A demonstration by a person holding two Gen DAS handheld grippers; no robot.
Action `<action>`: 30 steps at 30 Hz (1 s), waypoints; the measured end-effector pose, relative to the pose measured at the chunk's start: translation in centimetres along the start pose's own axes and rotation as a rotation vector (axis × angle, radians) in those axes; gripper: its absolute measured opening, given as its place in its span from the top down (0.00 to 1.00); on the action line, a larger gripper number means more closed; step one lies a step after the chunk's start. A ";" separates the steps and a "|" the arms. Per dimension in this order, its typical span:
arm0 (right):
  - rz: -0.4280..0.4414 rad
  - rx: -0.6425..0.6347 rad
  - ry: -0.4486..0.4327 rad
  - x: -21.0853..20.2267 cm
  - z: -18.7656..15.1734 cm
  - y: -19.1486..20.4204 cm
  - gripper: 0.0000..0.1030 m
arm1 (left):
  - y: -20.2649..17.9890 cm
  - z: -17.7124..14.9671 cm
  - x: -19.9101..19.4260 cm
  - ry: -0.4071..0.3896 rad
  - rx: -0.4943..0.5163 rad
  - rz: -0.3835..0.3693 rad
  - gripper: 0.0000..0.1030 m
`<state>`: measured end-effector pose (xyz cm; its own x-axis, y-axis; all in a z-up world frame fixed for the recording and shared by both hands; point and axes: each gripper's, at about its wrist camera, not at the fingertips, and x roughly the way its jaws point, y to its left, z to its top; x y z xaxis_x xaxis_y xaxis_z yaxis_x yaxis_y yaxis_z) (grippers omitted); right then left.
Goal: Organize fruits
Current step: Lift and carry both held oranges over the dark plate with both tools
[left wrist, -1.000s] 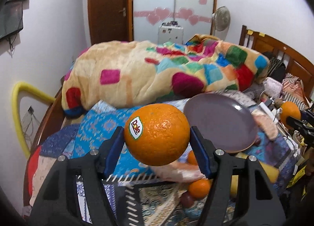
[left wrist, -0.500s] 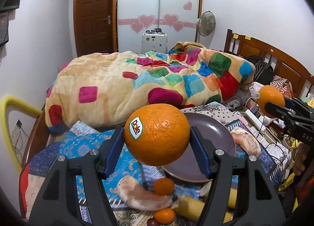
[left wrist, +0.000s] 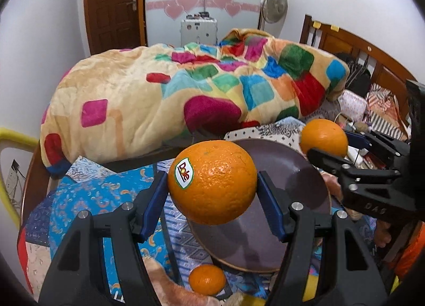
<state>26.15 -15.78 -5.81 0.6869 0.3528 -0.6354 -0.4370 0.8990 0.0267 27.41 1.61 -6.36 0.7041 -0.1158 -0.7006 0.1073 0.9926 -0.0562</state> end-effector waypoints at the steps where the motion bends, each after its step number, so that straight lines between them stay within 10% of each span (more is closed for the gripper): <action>1: -0.002 -0.008 0.017 0.6 0.0 0.1 0.41 | -0.1 0.0 0.5 0.013 0.006 0.002 0.36; 30: 0.013 -0.124 0.177 5.2 -0.5 1.1 0.39 | -1.4 1.1 6.8 0.187 0.029 -0.006 0.35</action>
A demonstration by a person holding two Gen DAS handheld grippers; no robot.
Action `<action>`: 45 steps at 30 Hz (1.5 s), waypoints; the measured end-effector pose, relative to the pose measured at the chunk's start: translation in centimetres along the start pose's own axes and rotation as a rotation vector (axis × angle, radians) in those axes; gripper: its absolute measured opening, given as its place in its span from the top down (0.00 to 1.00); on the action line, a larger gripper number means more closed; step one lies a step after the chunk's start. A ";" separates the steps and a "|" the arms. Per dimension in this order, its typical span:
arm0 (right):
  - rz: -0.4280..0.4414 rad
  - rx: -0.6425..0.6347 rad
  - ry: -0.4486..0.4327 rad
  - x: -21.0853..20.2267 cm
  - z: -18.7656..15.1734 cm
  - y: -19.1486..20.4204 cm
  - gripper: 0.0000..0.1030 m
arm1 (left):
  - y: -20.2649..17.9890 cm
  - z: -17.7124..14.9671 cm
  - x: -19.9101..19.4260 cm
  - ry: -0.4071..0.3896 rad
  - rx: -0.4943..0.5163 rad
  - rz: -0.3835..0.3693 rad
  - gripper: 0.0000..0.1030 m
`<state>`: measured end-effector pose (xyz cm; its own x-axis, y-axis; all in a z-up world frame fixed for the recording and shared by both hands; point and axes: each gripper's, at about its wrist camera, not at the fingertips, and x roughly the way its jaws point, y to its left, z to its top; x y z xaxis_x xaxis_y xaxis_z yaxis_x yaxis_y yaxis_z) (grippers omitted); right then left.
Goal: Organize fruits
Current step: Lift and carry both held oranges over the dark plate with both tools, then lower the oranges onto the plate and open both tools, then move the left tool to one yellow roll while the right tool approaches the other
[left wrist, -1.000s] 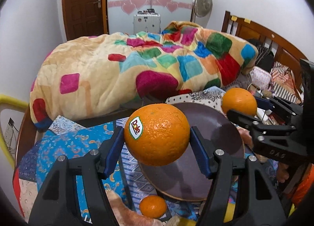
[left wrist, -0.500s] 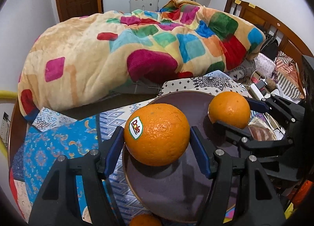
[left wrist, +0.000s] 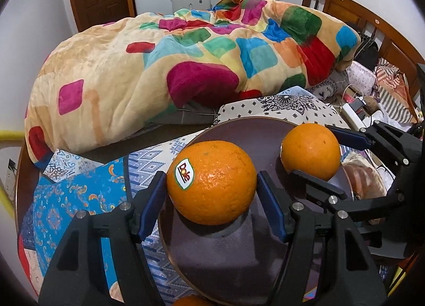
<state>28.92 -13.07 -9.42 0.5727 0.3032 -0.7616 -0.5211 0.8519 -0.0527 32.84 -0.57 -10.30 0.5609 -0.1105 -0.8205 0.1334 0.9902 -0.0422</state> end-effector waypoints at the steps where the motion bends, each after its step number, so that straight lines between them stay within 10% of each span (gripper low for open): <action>1: 0.000 0.001 -0.003 -0.2 0.0 0.0 0.37 | 0.1 0.0 -0.1 0.001 -0.004 -0.006 0.35; 27: -0.010 -0.025 -0.178 -13.3 -5.1 3.5 0.30 | -1.6 -8.1 -15.2 -0.236 -0.054 0.068 0.09; 45: 0.058 0.004 -0.105 -10.8 -12.7 6.3 0.31 | -3.7 -16.4 -13.6 -0.147 -0.117 0.028 0.08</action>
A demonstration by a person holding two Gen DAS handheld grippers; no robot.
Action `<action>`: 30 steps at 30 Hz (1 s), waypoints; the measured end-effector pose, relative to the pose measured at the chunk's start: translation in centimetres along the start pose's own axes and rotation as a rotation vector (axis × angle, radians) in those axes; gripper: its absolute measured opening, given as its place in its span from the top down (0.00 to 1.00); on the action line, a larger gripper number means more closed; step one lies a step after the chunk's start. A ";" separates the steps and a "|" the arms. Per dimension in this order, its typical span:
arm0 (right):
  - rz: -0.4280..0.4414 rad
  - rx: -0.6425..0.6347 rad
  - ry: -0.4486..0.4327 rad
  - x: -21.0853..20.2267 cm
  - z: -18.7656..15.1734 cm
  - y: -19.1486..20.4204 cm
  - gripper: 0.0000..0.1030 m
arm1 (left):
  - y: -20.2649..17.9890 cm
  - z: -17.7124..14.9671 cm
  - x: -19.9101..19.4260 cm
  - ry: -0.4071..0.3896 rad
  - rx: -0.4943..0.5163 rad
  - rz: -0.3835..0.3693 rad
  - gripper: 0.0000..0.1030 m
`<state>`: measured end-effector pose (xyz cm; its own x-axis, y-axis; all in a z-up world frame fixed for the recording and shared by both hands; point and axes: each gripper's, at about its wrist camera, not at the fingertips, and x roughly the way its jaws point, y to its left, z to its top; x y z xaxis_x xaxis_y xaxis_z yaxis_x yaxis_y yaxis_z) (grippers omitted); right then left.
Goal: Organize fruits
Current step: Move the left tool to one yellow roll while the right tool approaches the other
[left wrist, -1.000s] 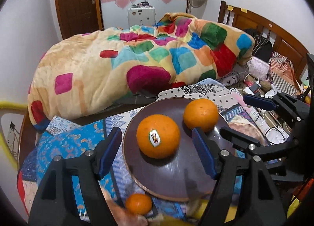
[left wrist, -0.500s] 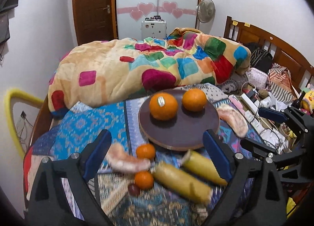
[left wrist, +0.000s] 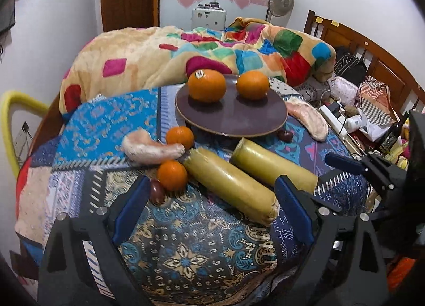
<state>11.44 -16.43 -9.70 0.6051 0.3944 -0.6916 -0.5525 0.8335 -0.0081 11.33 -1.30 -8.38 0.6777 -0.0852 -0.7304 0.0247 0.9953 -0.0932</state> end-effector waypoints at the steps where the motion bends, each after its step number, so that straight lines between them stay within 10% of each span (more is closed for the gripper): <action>1: 0.000 -0.002 0.006 0.2 -0.4 -0.1 0.32 | -0.1 -0.1 0.2 0.001 -0.001 0.000 0.08; 7: 0.073 0.016 0.030 1.0 -1.1 -0.6 0.63 | -1.1 -0.4 1.2 0.010 0.008 0.000 0.09; 11: 0.066 0.004 0.008 0.4 -1.6 -0.9 0.64 | -2.1 -0.6 1.9 0.024 0.022 0.006 0.09; 14: 0.034 0.017 -0.001 -0.5 -2.1 -1.6 0.91 | -2.6 -0.8 2.9 0.049 0.014 0.008 0.09; 20: 0.061 0.075 0.038 -1.3 -2.7 -3.8 0.86 | -2.7 -1.6 4.9 0.106 -0.034 0.000 0.30; 24: 0.049 0.071 0.012 -1.7 -2.4 -3.7 0.52 | -2.2 -2.1 4.5 0.092 -0.051 -0.033 0.42; 30: 0.084 0.031 -0.001 -0.3 -0.6 -2.4 0.51 | -1.4 -3.4 2.8 0.087 0.020 -0.063 0.59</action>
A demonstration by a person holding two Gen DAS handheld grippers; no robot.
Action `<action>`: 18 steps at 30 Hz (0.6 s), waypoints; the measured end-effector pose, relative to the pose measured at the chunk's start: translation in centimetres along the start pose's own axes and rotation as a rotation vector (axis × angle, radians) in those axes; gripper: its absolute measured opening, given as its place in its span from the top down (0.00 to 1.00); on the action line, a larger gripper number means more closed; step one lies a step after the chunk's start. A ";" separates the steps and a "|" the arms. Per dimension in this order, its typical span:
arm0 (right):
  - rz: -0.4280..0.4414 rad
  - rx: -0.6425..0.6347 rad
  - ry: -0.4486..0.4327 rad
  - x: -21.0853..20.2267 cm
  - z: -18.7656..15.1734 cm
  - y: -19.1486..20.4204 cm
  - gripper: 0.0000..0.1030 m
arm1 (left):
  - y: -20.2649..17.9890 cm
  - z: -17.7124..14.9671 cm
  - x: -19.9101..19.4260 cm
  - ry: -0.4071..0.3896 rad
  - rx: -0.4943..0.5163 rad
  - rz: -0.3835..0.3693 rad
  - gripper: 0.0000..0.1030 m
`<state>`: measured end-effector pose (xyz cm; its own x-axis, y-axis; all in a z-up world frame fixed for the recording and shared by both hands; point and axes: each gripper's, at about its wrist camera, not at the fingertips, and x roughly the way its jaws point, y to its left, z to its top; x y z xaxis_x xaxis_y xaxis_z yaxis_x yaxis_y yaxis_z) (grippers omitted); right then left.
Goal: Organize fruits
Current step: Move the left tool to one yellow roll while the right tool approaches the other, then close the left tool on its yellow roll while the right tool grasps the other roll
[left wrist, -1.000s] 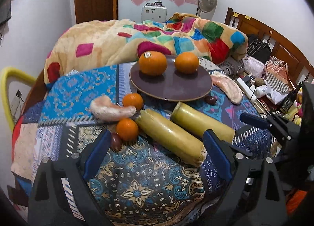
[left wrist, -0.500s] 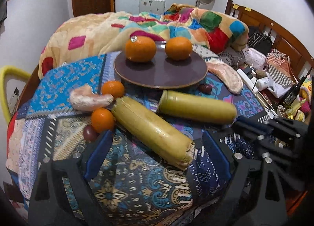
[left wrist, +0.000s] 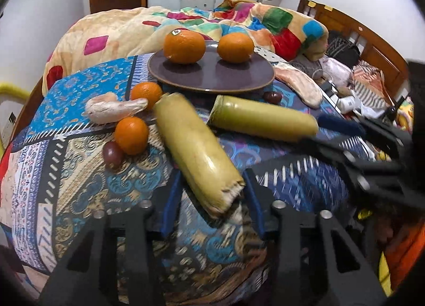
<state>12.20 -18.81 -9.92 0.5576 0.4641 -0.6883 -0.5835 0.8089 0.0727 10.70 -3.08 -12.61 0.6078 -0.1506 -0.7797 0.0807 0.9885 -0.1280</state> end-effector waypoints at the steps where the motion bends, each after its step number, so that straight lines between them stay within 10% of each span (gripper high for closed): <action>1: -0.001 -0.008 0.003 0.4 0.2 0.1 0.51 | 0.3 -0.2 -0.2 0.002 0.001 -0.003 0.60; 18: 0.006 -0.064 0.032 0.9 -0.1 0.8 0.64 | 2.8 -1.6 -2.2 0.028 0.021 -0.010 0.65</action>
<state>12.18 -17.78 -10.53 0.5353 0.4564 -0.7107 -0.6237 0.7810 0.0318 8.32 0.03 -12.30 0.5844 -0.1608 -0.7954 0.1036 0.9869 -0.1235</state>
